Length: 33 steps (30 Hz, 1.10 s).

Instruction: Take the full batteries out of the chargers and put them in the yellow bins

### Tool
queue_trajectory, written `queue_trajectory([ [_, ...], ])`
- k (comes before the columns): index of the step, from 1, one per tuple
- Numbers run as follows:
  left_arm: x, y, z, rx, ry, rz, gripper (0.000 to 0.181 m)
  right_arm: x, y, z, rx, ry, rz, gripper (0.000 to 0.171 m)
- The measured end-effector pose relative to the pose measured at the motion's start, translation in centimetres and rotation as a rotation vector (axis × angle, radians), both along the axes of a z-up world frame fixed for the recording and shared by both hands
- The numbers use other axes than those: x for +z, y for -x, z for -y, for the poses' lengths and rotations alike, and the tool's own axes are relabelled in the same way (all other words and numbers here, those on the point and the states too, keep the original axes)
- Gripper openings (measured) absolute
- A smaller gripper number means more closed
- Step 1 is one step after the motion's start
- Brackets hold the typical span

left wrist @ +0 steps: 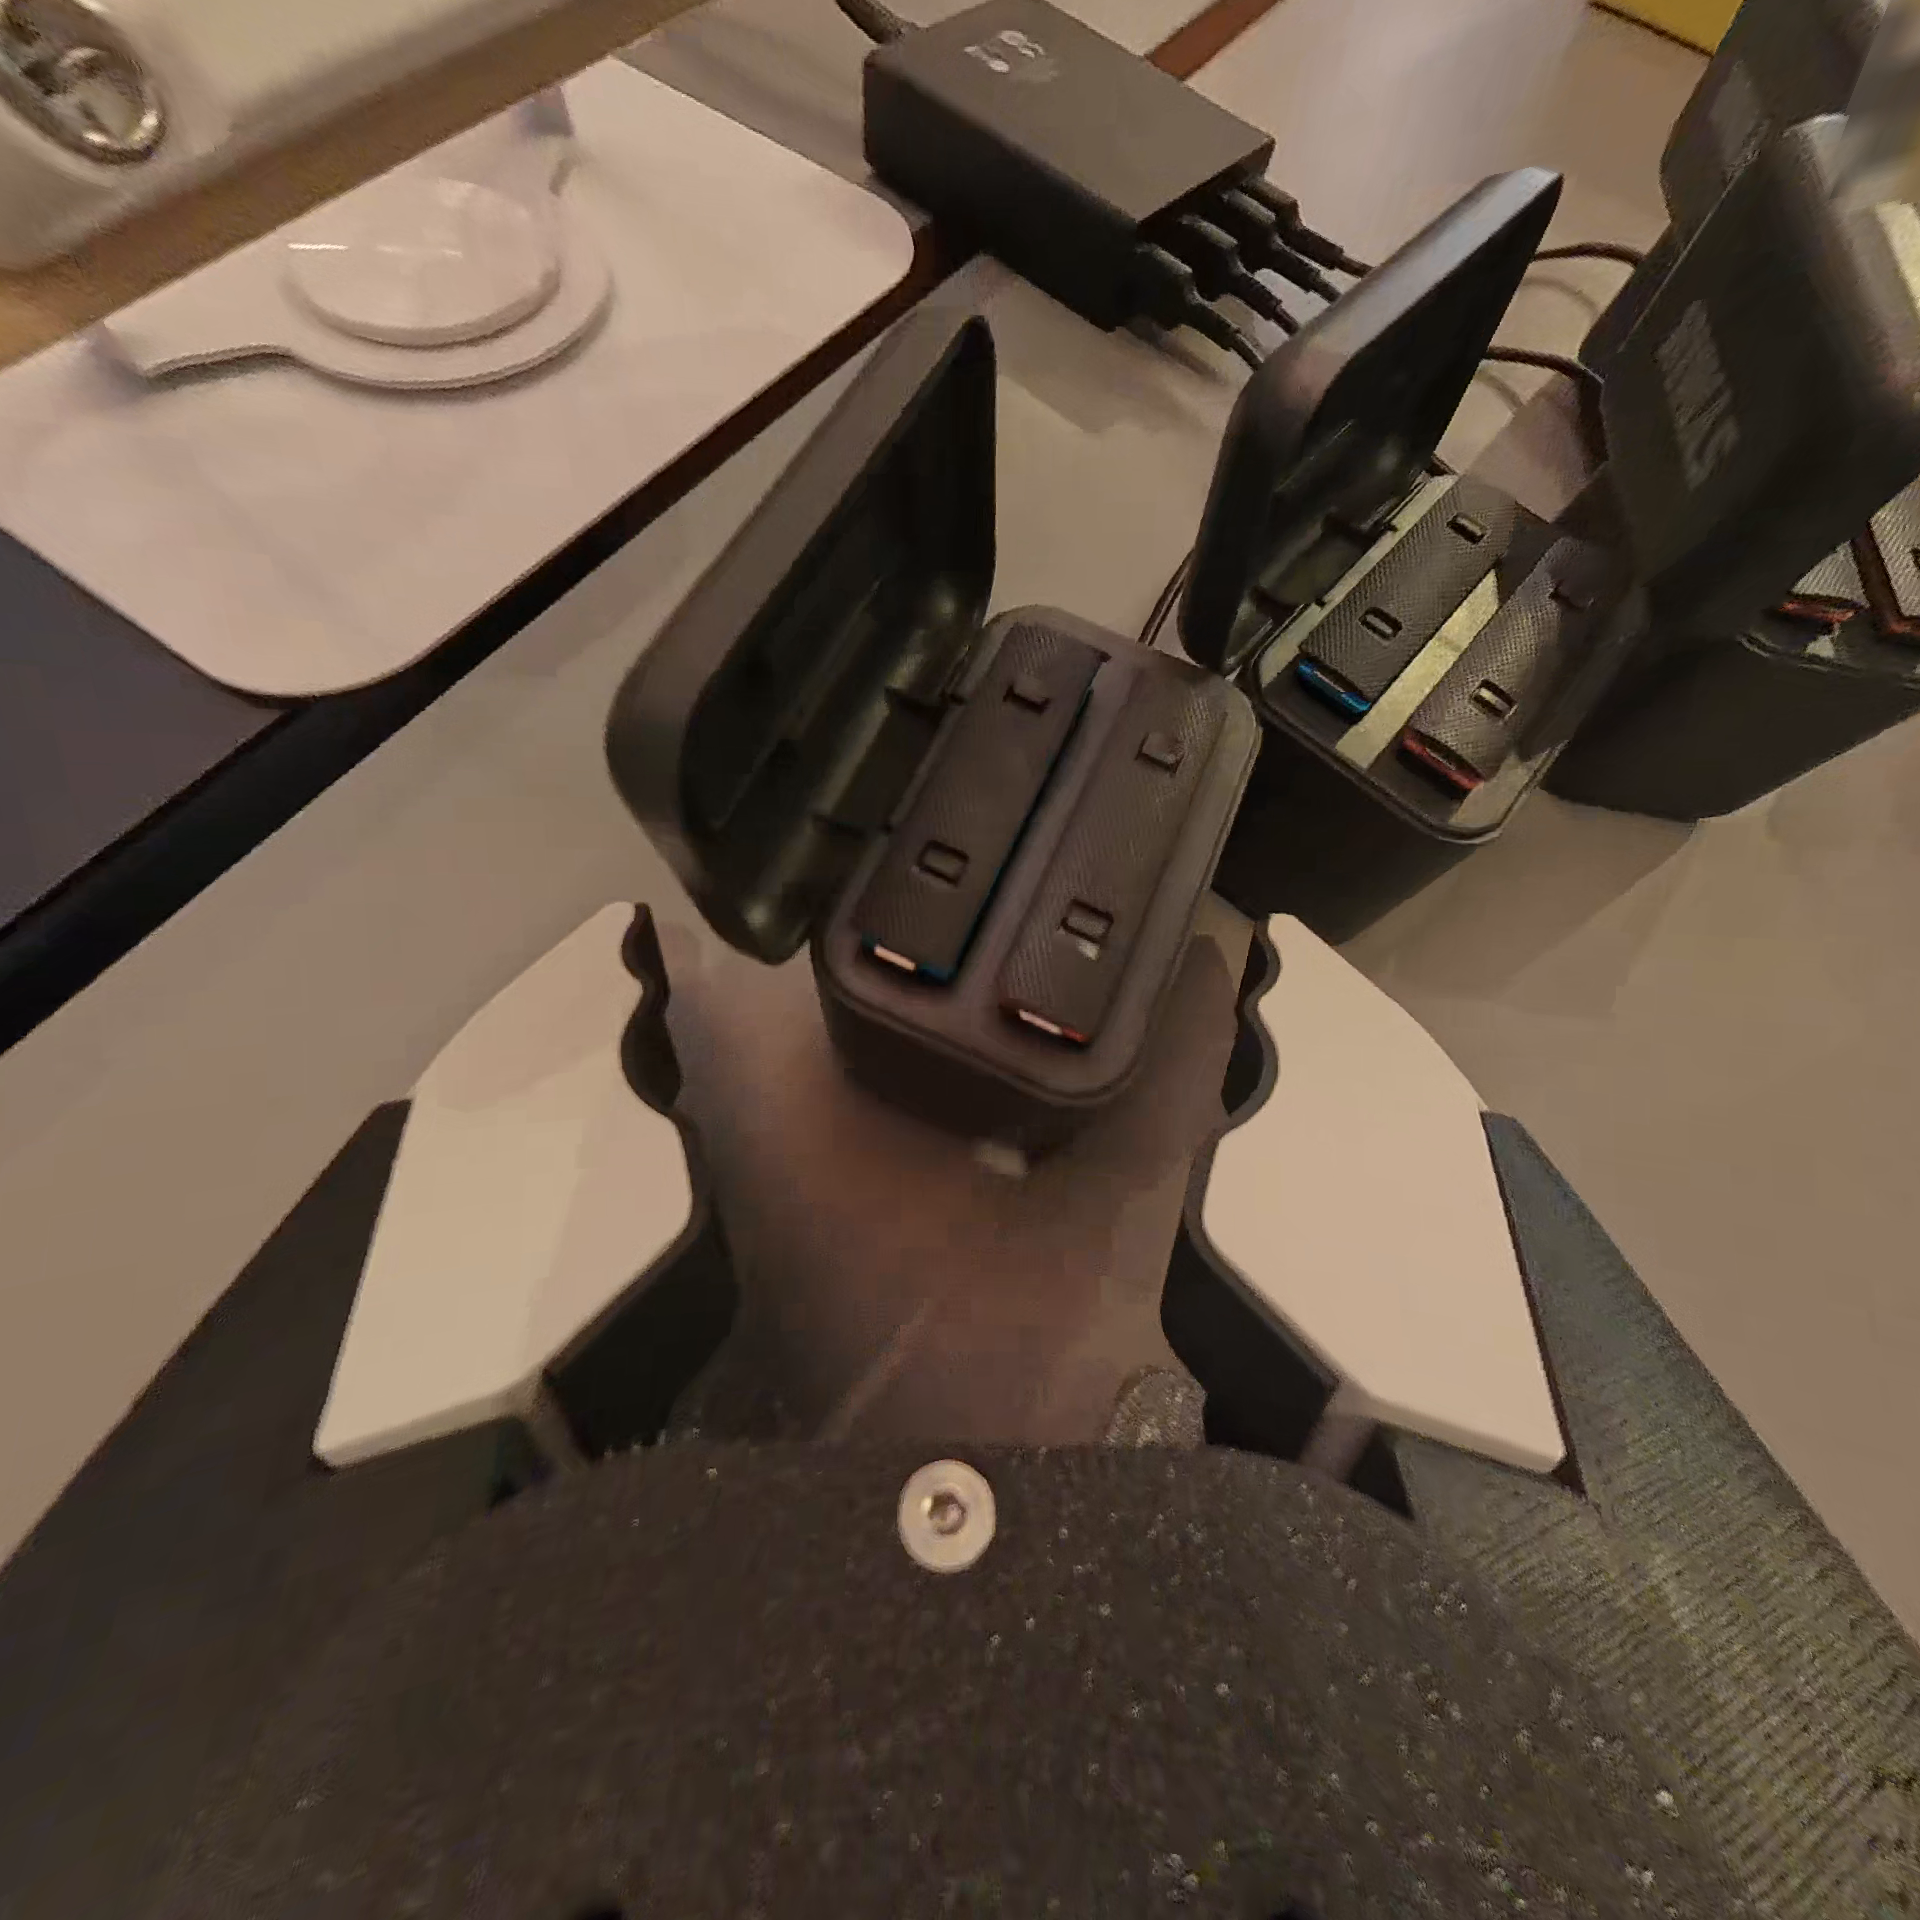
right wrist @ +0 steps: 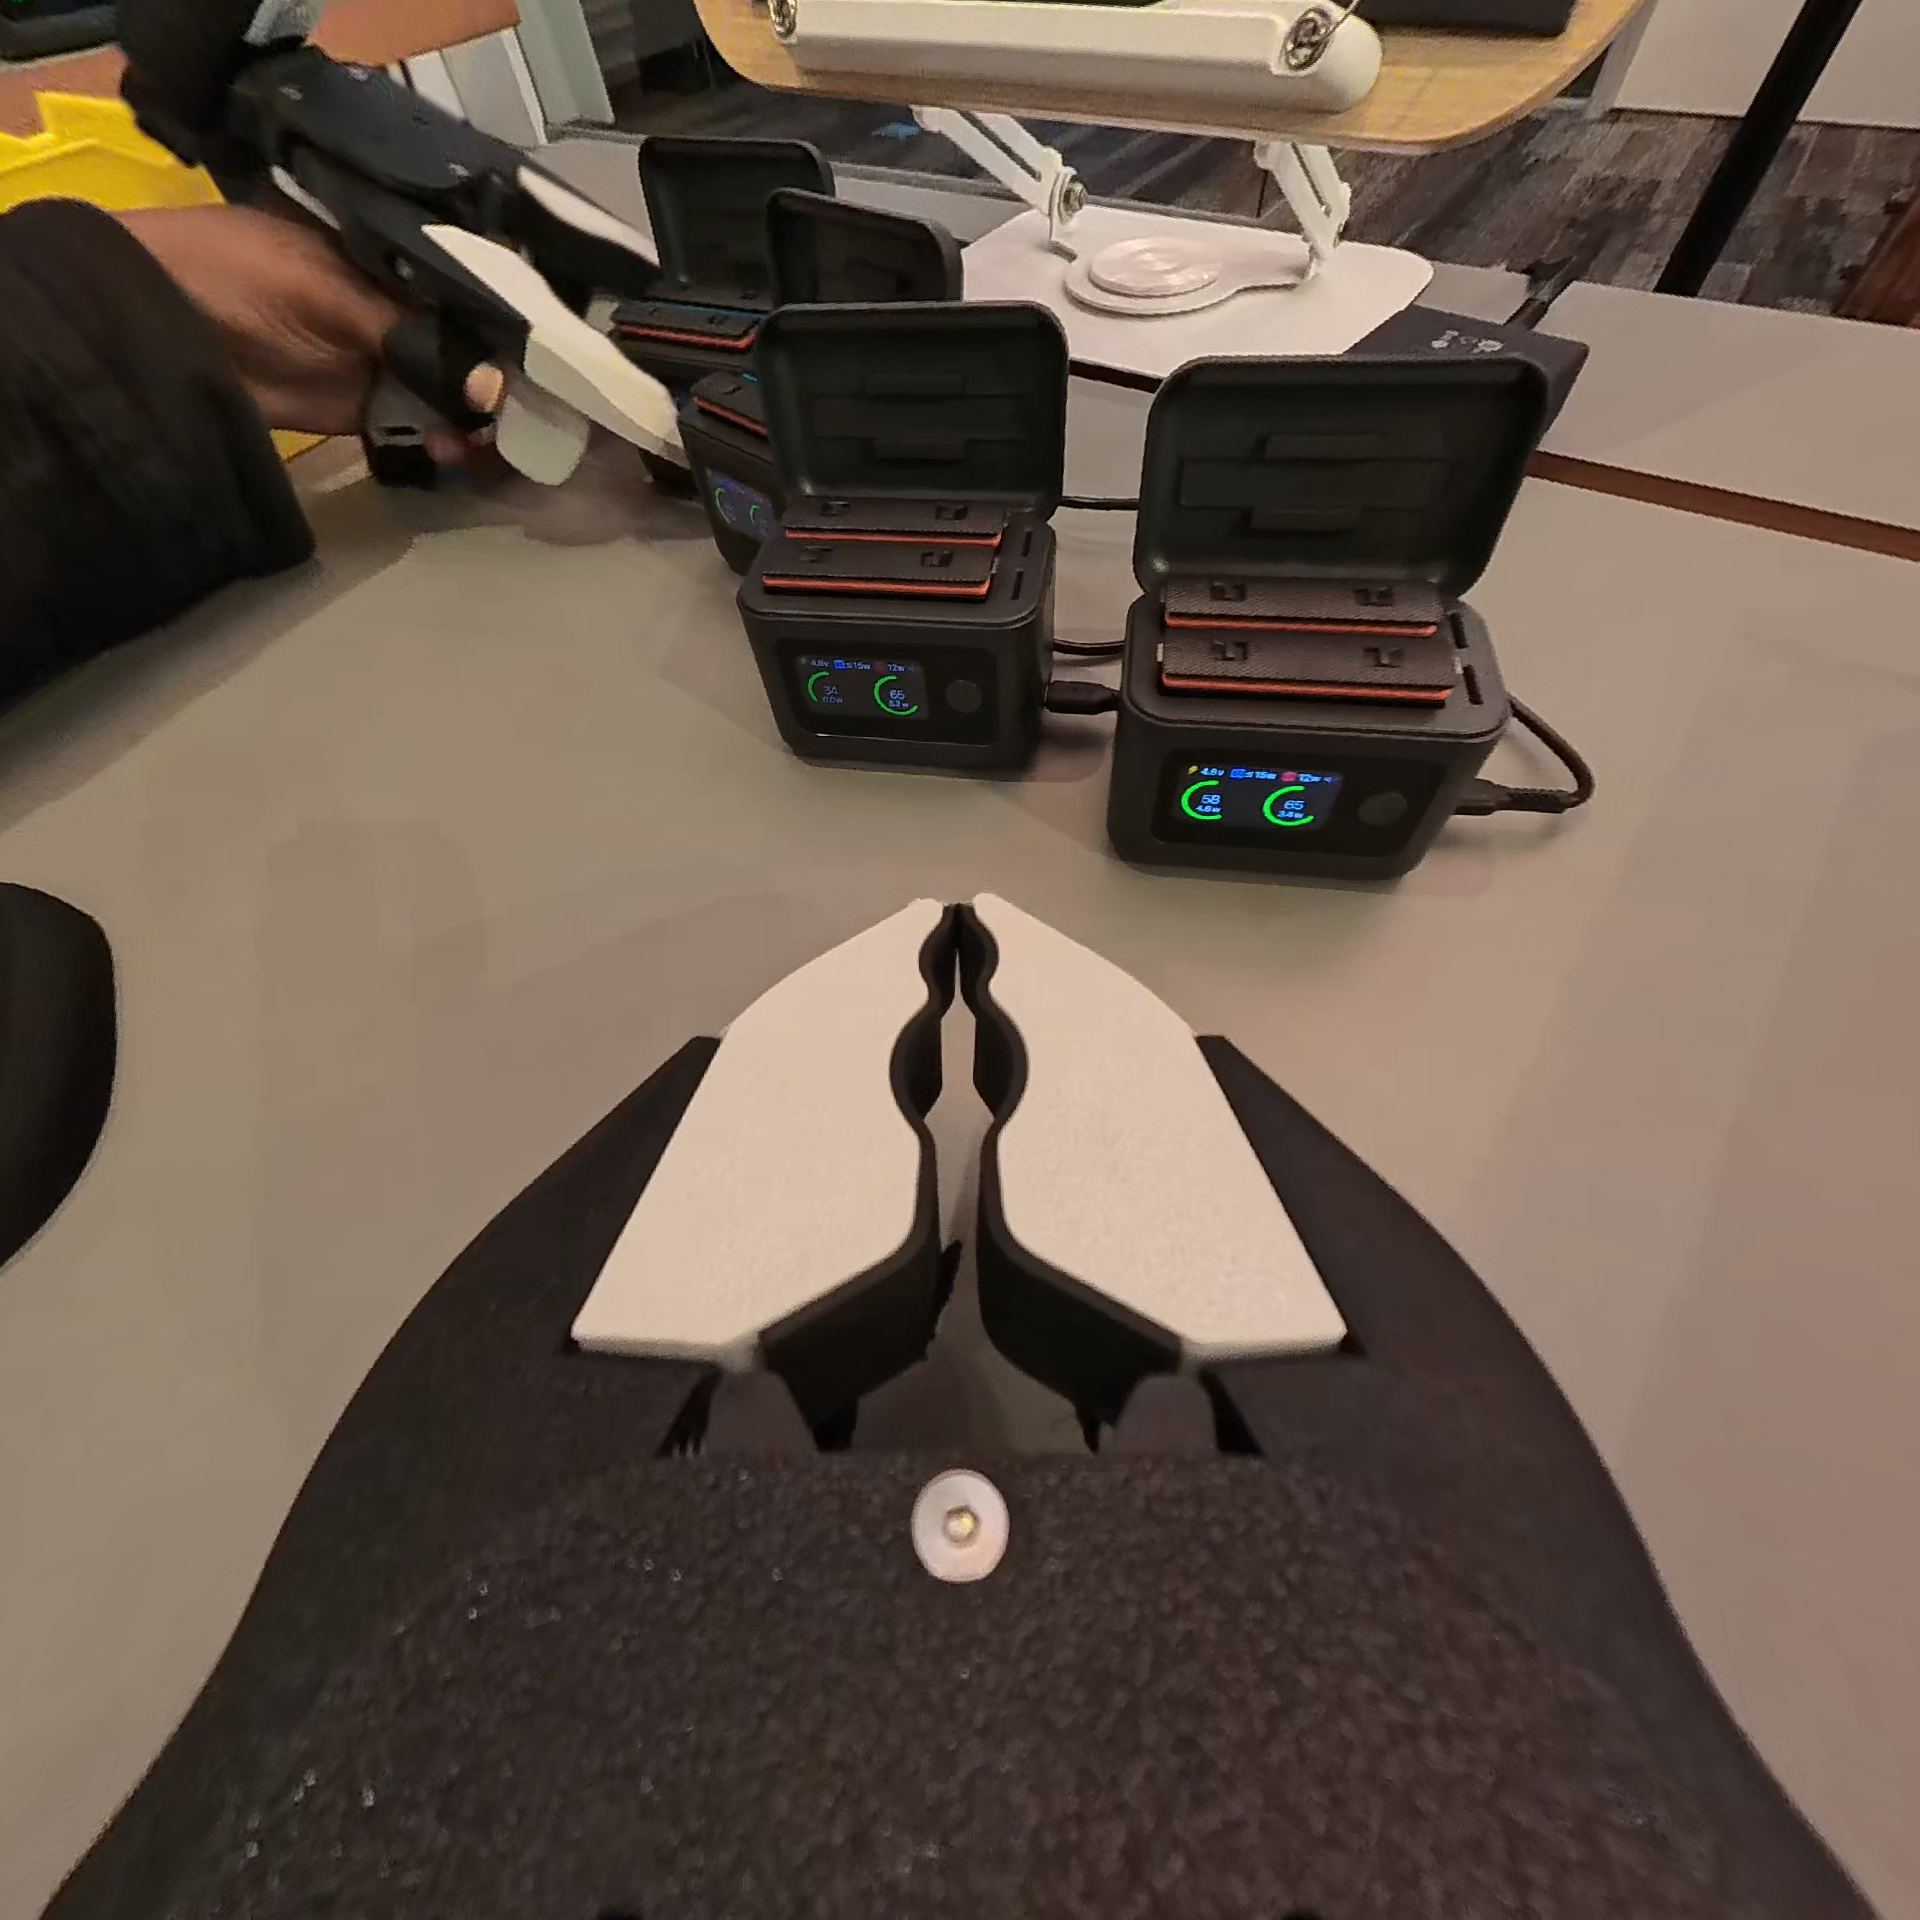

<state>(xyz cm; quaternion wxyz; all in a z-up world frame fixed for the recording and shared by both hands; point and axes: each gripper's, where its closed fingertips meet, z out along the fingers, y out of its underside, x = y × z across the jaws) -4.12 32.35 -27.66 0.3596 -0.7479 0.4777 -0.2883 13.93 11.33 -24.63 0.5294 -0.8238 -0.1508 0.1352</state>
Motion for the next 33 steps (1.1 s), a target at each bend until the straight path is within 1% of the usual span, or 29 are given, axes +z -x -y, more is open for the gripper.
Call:
queue_trajectory([
  [2, -0.1, -0.5, -0.3, -0.036, 0.011, -0.005, 0.097, -0.2, 0.1, 0.0, 0.008, 0.008, 0.004, 0.0],
  [4, -0.3, -0.8, 0.1, -0.086, 0.042, -0.003, 0.085, -0.3, 0.2, 0.1, 0.016, 0.011, 0.01, 0.0],
  [6, -0.3, -0.8, 0.3, -0.102, 0.069, 0.002, 0.081, -0.4, 0.3, 0.1, 0.023, 0.014, 0.019, 0.0],
  [7, -0.3, -0.7, 0.8, -0.124, 0.078, 0.002, 0.069, -0.5, 0.3, 0.1, 0.026, 0.016, 0.024, 0.0],
  [8, -0.3, -0.6, 0.9, -0.124, 0.067, -0.003, 0.066, -0.5, 0.3, 0.1, 0.029, 0.018, 0.026, 0.0],
  [14, -0.4, 0.6, 2.8, -0.087, 0.046, -0.012, 0.065, -0.6, 0.8, 0.4, 0.055, 0.021, 0.047, 0.0],
  [16, -0.4, 1.0, 3.8, -0.082, 0.073, -0.006, 0.064, -0.7, 0.9, 0.5, 0.064, 0.021, 0.056, 0.0],
  [23, -0.3, 1.5, 6.8, -0.121, 0.096, 0.004, 0.064, -0.8, 1.6, 0.9, 0.103, 0.027, 0.066, 0.0],
  [26, -0.3, 1.4, 8.4, -0.17, 0.103, 0.005, 0.064, -0.9, 1.8, 1.0, 0.116, 0.029, 0.077, 0.0],
  [28, -0.3, 1.5, 8.6, -0.169, 0.093, 0.002, 0.063, -1.0, 2.0, 1.0, 0.124, 0.032, 0.082, 0.0],
  [33, -0.3, 1.8, 7.8, -0.11, 0.085, 0.005, 0.063, -1.1, 2.1, 1.1, 0.134, 0.034, 0.092, 0.0],
])
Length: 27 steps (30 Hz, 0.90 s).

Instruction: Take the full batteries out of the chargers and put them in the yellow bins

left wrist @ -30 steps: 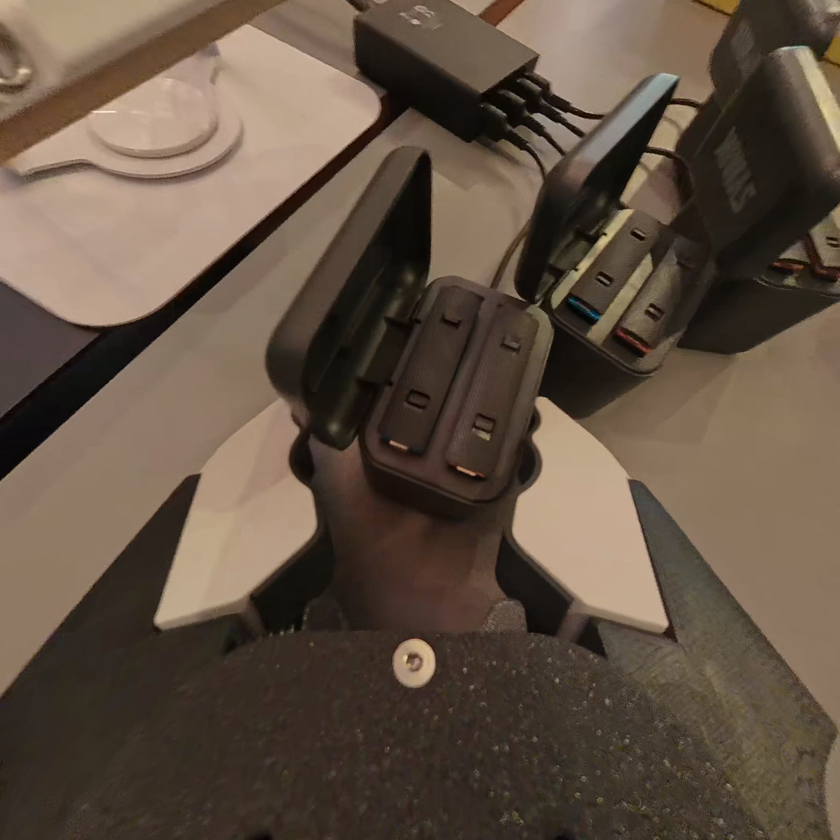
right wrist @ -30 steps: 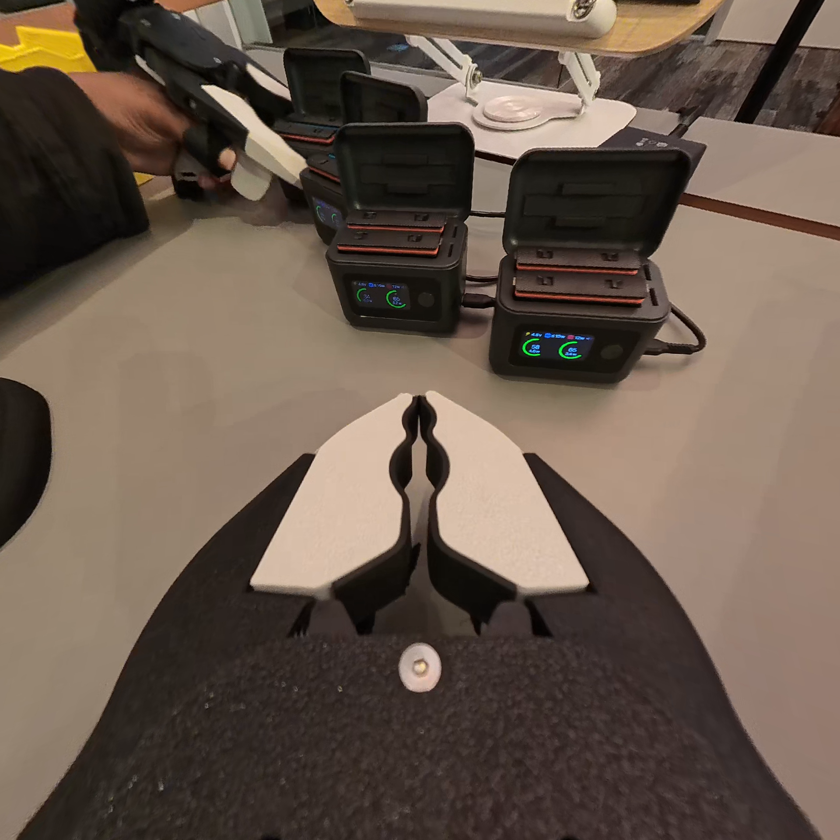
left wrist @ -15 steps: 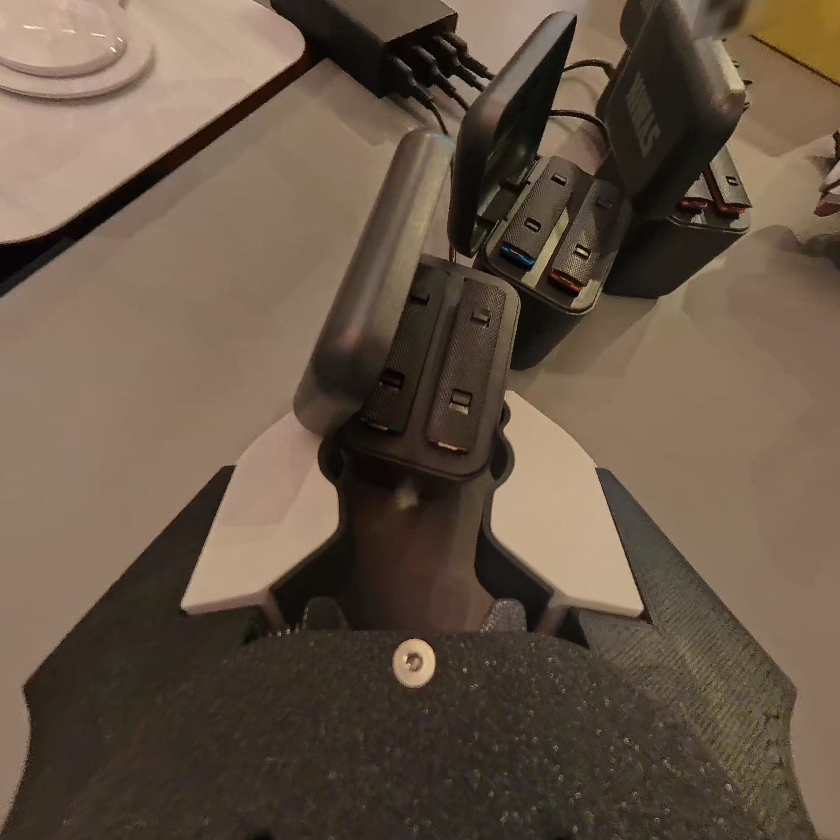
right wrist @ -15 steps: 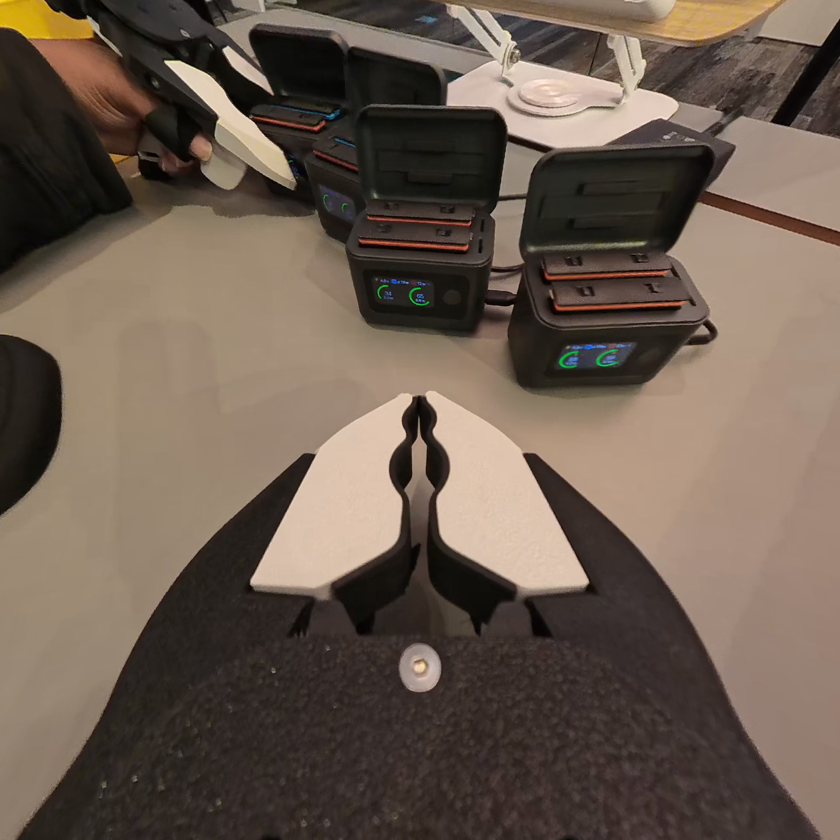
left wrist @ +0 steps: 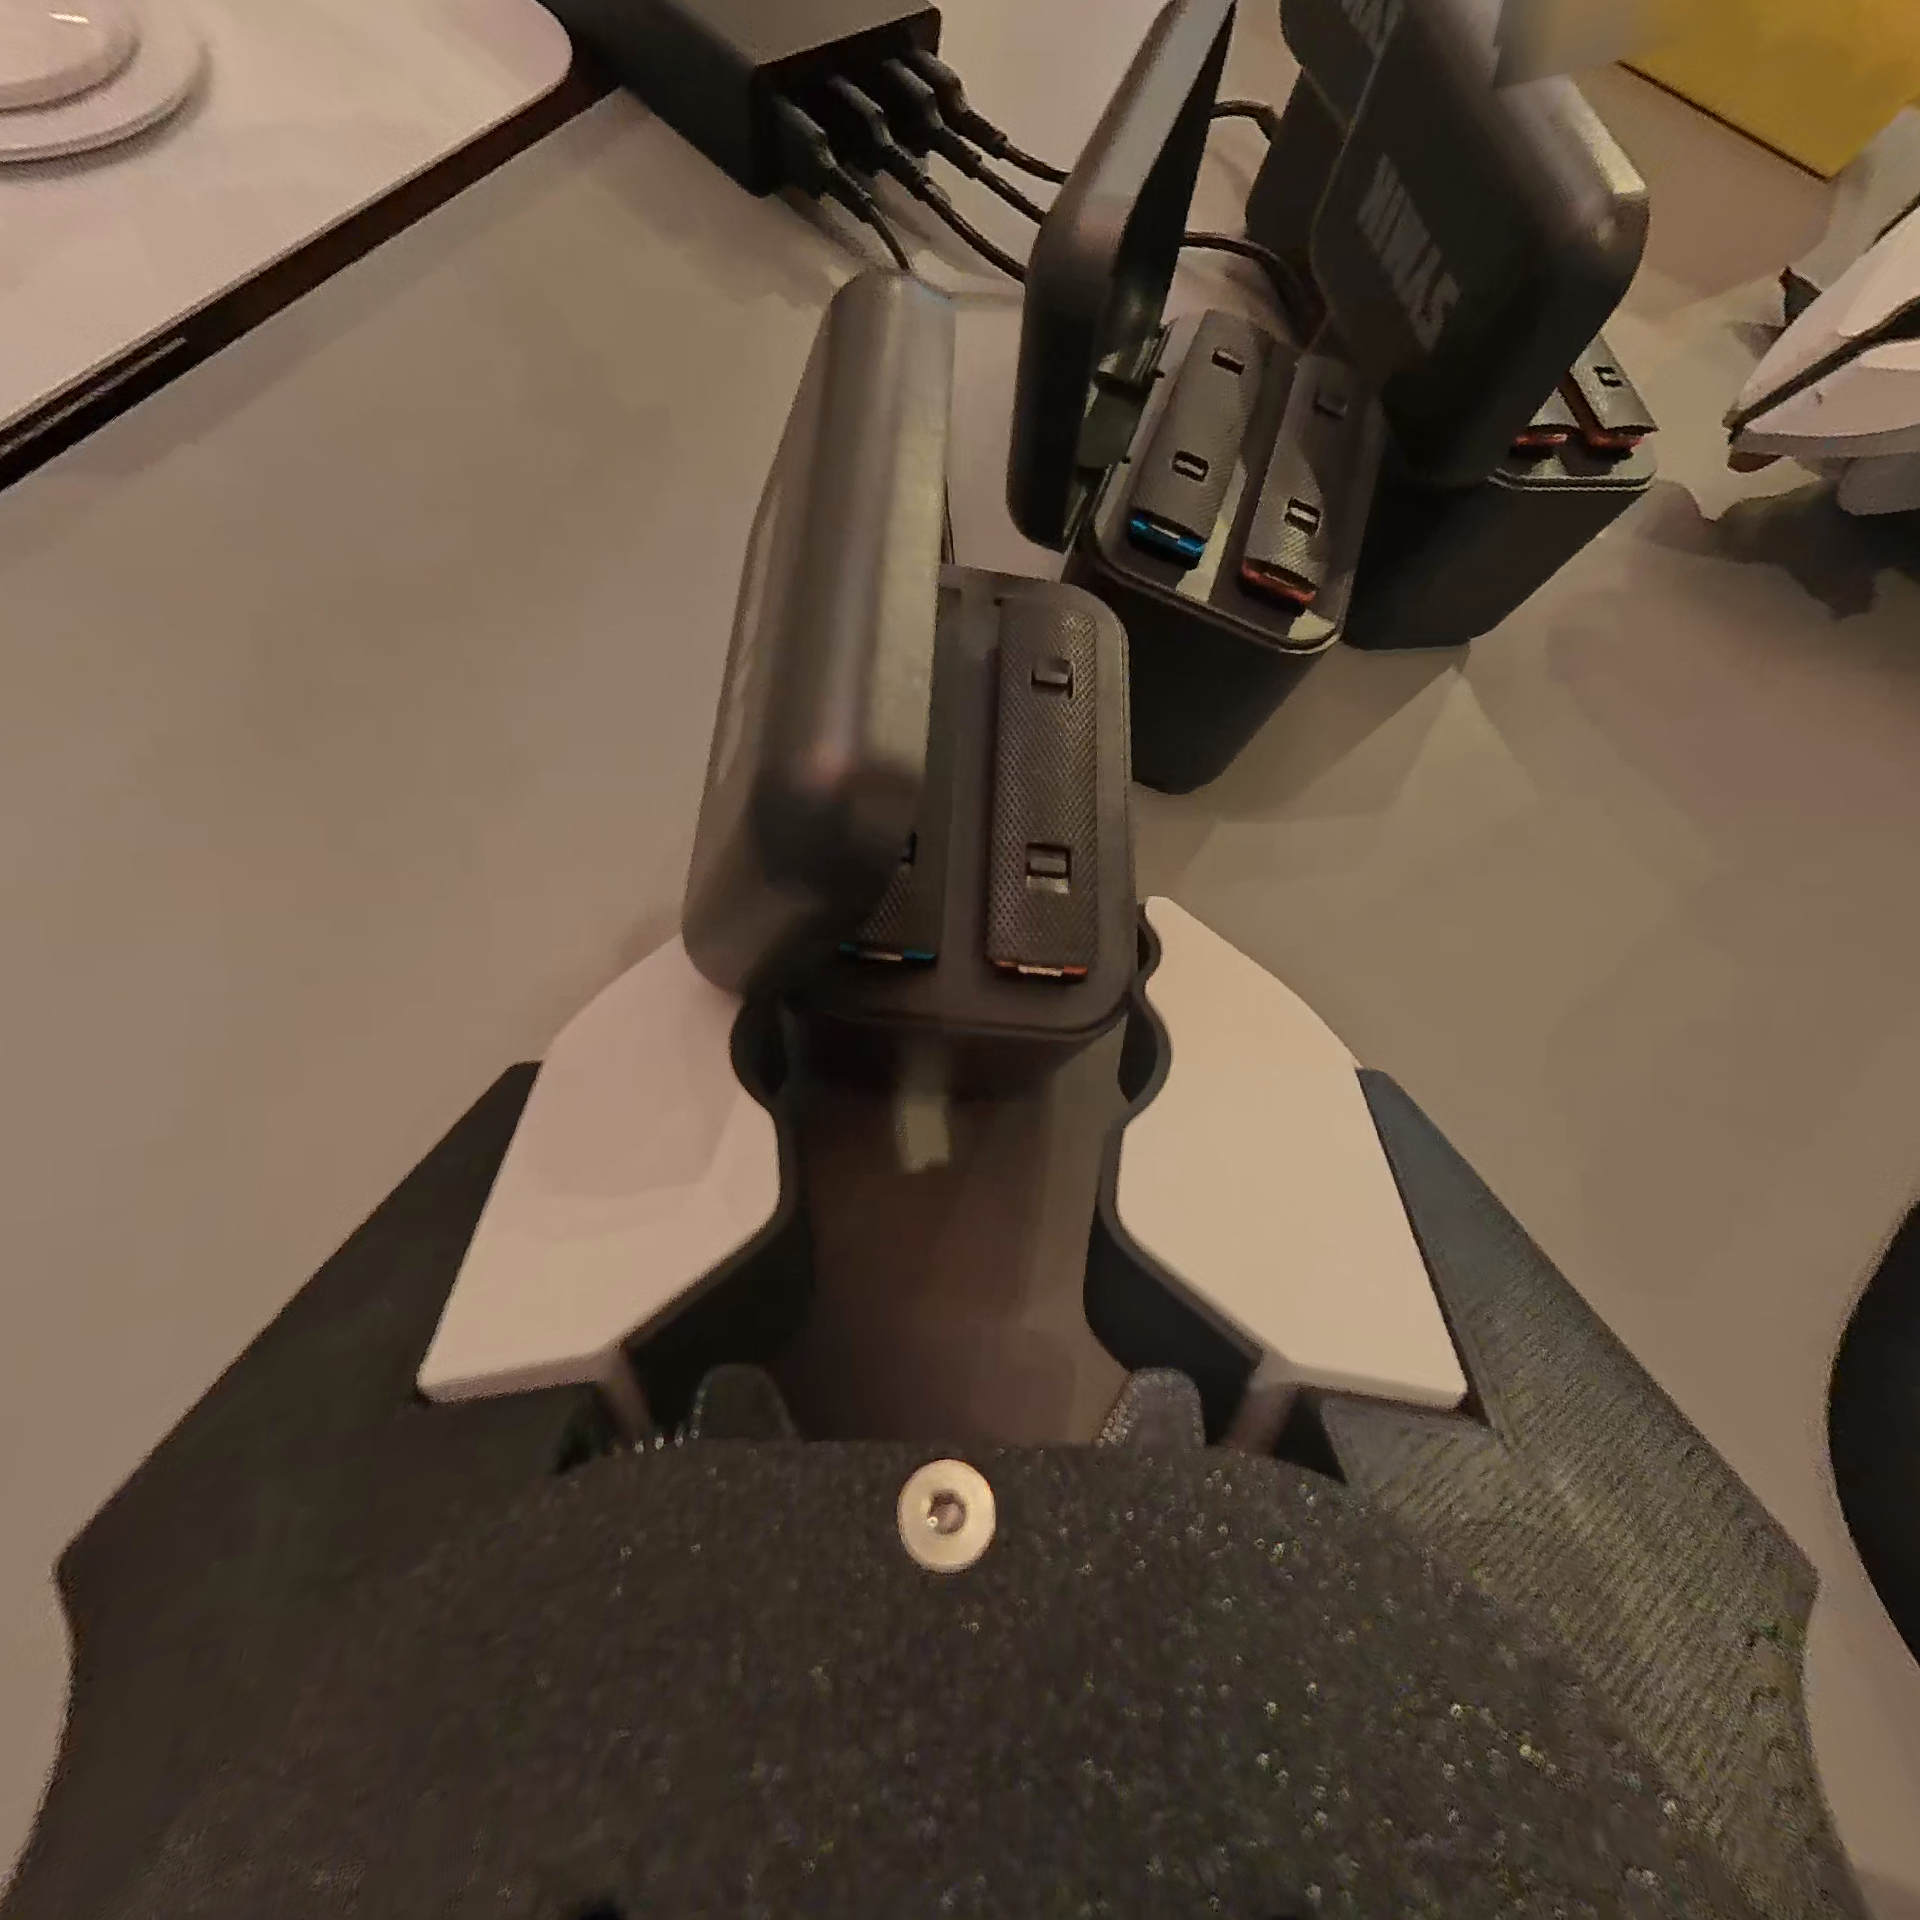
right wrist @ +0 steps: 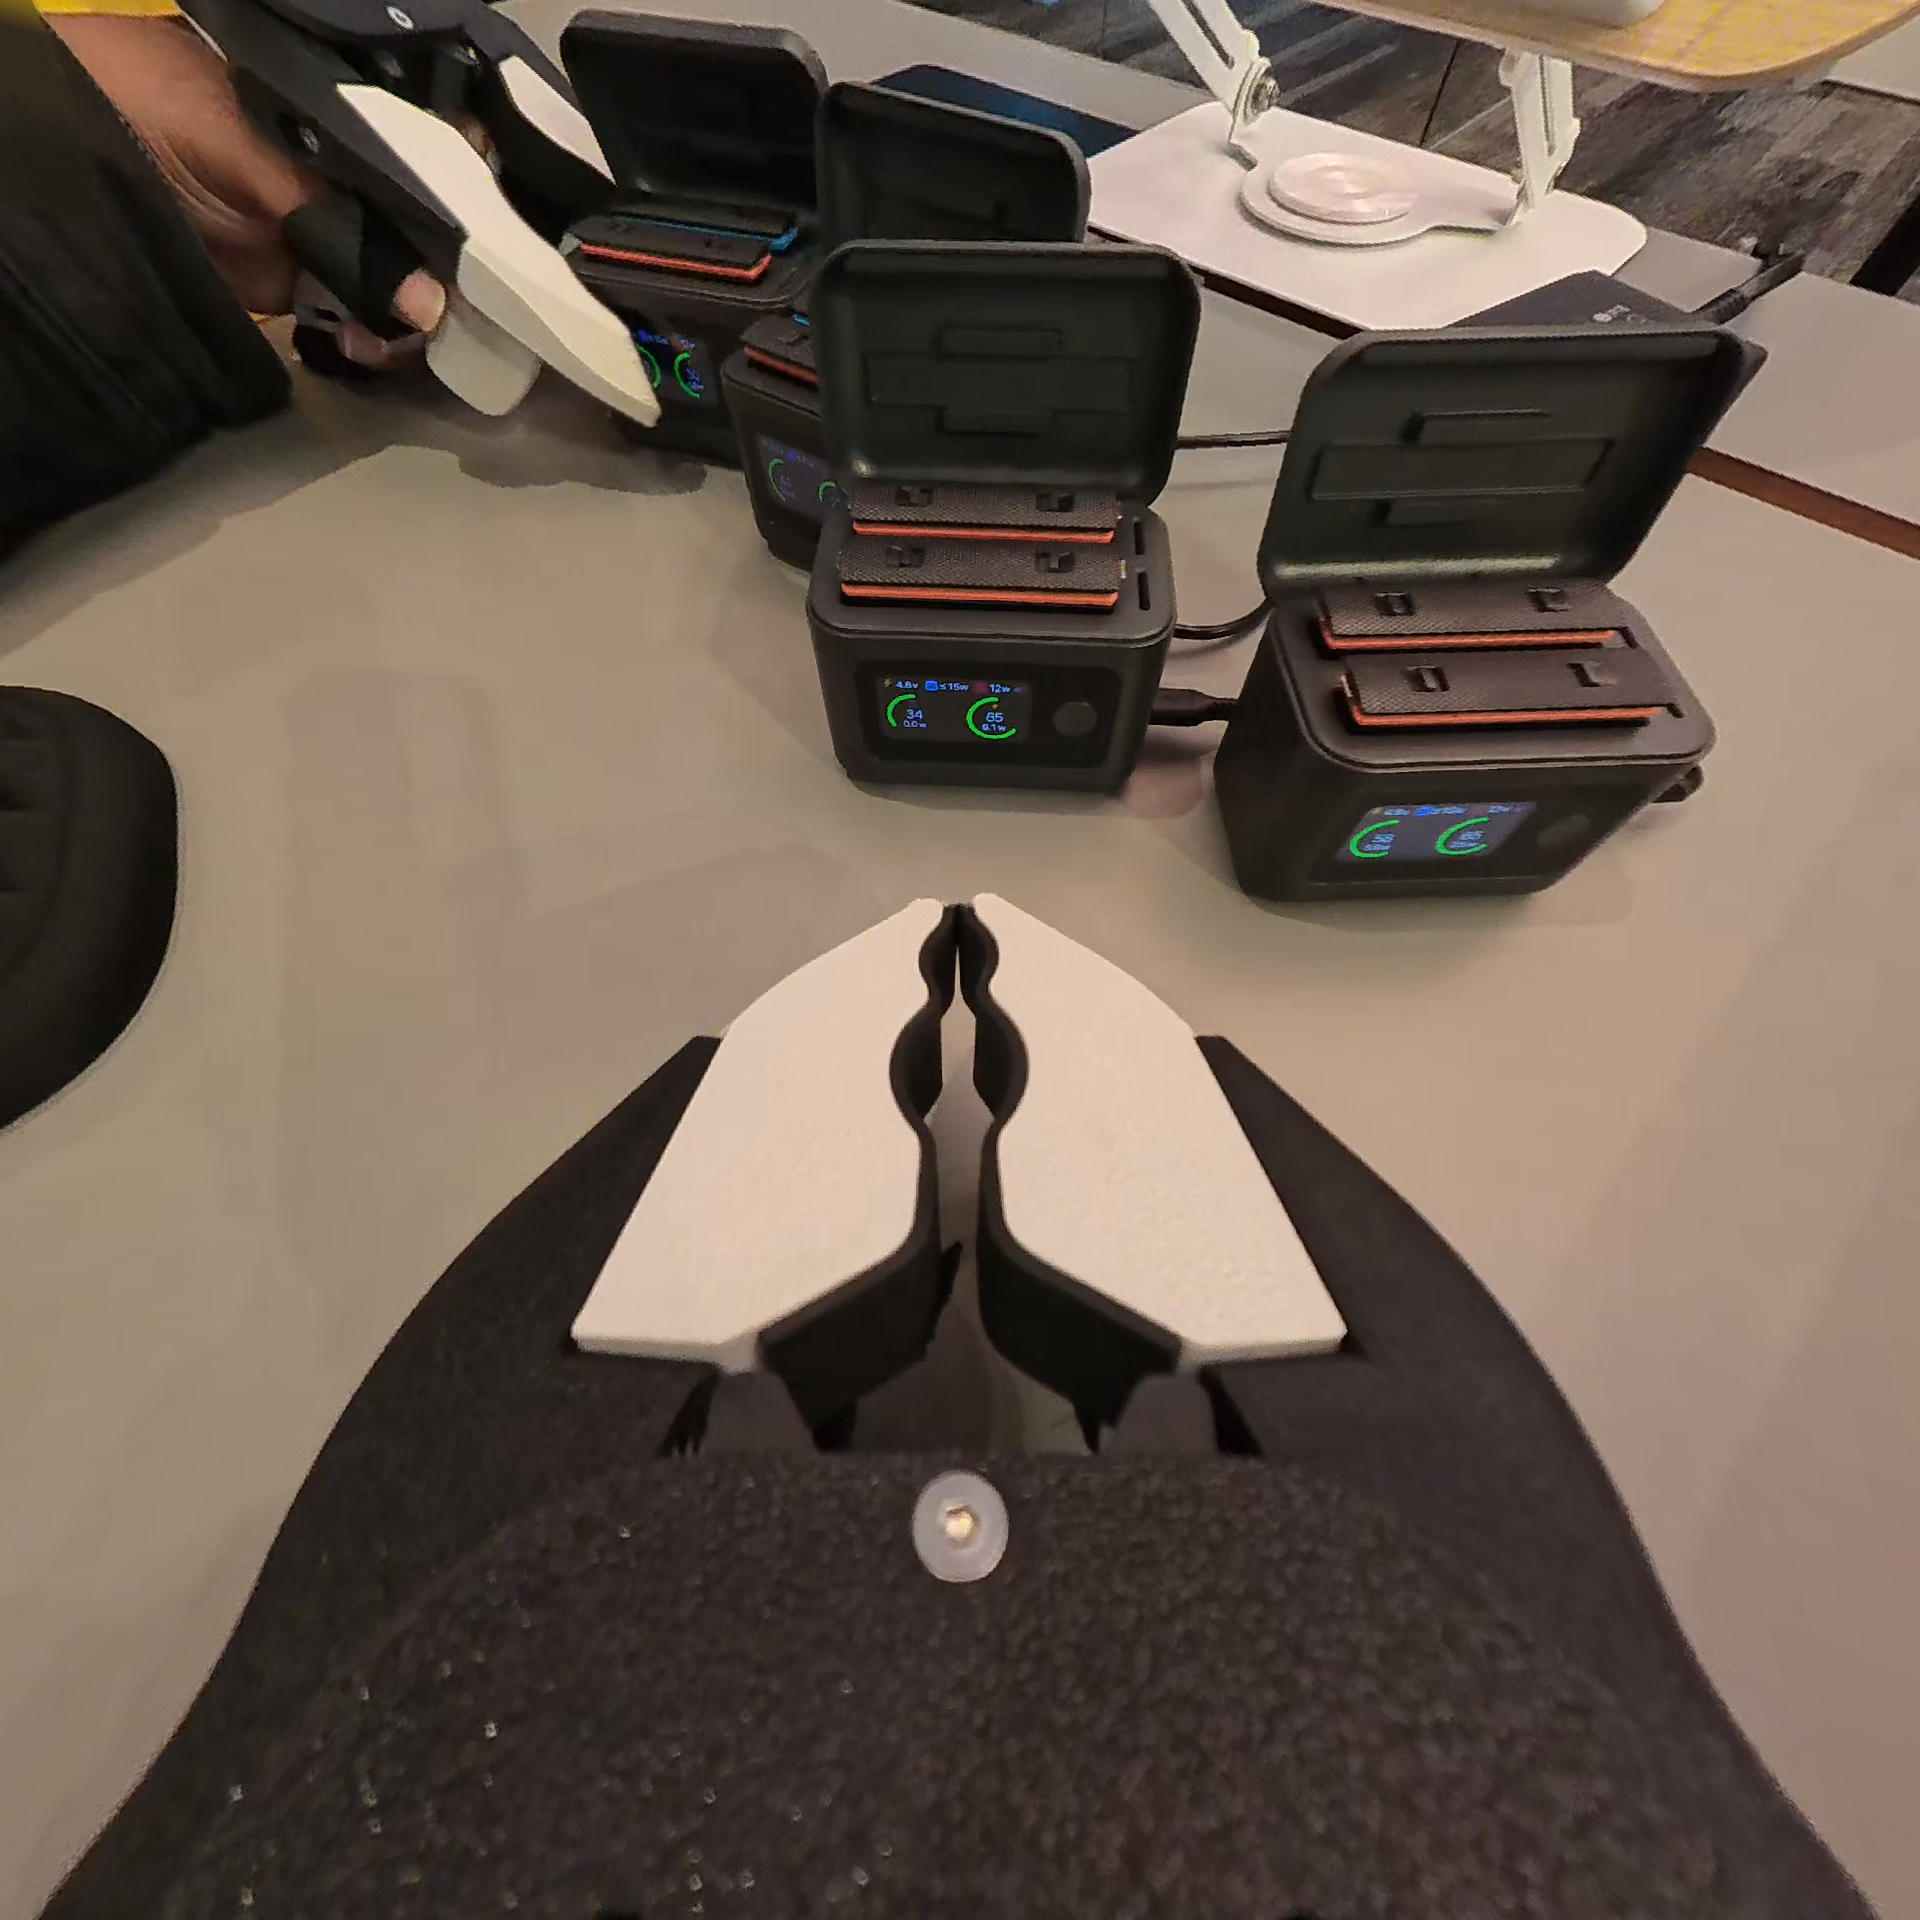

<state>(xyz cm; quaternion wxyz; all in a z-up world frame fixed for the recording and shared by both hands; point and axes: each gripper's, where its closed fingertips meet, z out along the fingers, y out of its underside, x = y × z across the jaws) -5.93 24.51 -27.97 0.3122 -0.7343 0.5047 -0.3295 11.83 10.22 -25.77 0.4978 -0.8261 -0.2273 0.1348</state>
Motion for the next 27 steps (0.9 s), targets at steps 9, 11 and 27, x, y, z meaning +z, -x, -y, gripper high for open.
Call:
queue_trajectory([
  [9, 3.7, 1.1, -1.4, 0.109, 0.048, 0.247, 0.071, -0.2, 0.2, 0.1, 0.017, 0.01, 0.003, 0.0],
  [11, 4.3, 1.4, -2.0, 0.137, 0.018, 0.264, 0.072, -0.2, 0.3, 0.2, 0.02, 0.013, 0.006, 0.0],
  [27, 7.5, 4.0, -5.8, 0.428, -0.03, 0.34, 0.0, -0.4, 0.5, 0.3, 0.036, 0.017, 0.015, 0.0],
])
